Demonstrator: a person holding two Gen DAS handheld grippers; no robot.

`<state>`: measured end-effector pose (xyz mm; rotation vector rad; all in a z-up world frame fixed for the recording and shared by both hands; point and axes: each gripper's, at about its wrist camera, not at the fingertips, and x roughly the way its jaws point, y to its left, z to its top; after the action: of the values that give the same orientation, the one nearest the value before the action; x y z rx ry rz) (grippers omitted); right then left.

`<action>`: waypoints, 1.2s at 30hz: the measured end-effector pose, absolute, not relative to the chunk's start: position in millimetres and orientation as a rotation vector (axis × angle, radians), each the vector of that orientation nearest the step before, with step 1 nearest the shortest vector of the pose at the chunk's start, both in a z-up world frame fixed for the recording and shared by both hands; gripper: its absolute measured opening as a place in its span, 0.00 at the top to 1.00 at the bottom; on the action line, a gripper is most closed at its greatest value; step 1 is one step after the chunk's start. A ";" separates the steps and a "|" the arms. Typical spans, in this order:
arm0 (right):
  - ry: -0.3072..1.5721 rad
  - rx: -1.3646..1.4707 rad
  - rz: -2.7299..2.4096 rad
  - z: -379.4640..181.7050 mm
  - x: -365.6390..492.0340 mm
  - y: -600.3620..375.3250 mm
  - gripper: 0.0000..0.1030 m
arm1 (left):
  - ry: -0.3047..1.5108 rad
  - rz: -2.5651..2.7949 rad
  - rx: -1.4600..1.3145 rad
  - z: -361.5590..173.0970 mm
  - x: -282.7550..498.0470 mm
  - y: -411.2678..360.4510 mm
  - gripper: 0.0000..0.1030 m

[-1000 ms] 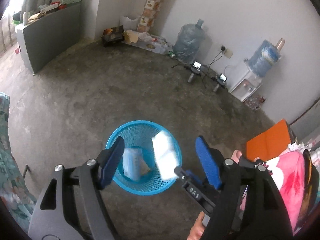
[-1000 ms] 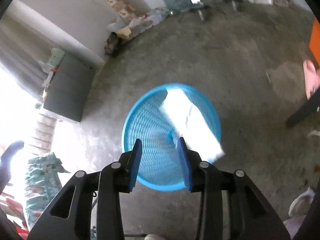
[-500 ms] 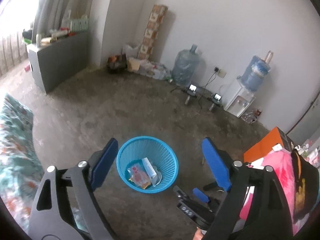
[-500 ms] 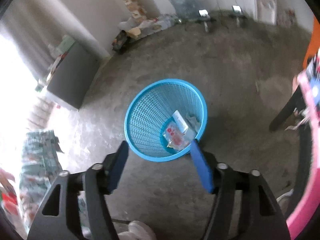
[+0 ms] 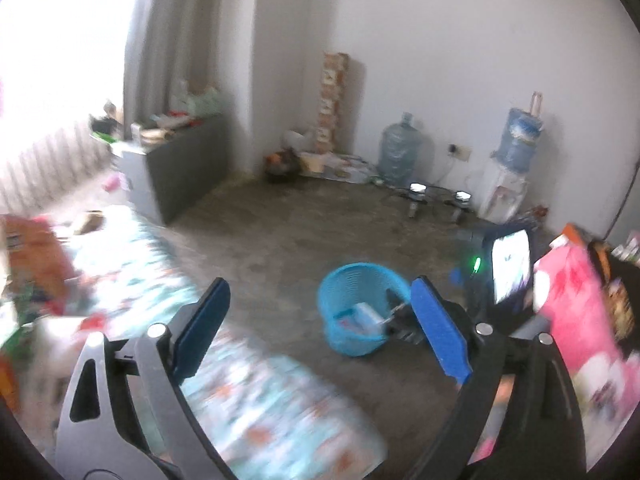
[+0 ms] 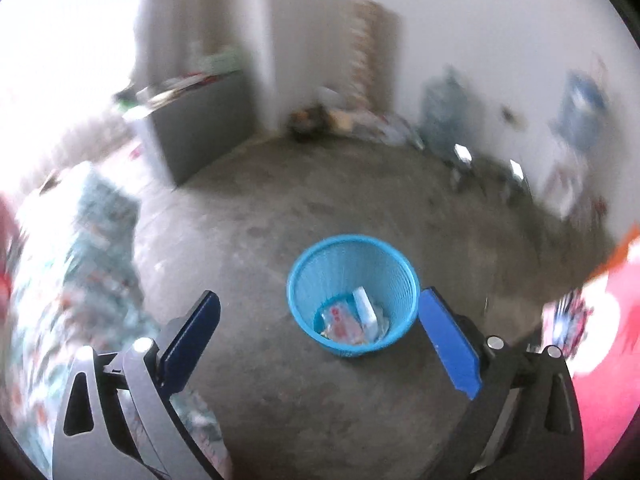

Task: Collect trash
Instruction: 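Move both tools back toward the remaining trash on the bed, then grasp the clear plastic cup rim with the right gripper and lift it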

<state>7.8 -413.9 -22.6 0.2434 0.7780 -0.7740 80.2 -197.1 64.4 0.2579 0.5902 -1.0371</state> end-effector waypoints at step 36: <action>0.862 0.762 0.344 -12.8 163.9 -251.9 0.22 | 0.549 -0.667 0.089 -12.0 135.6 -22.6 0.46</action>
<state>163.9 -251.9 -12.8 0.7625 0.8620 0.3443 135.6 -22.6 -12.0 0.0893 0.5493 -0.6670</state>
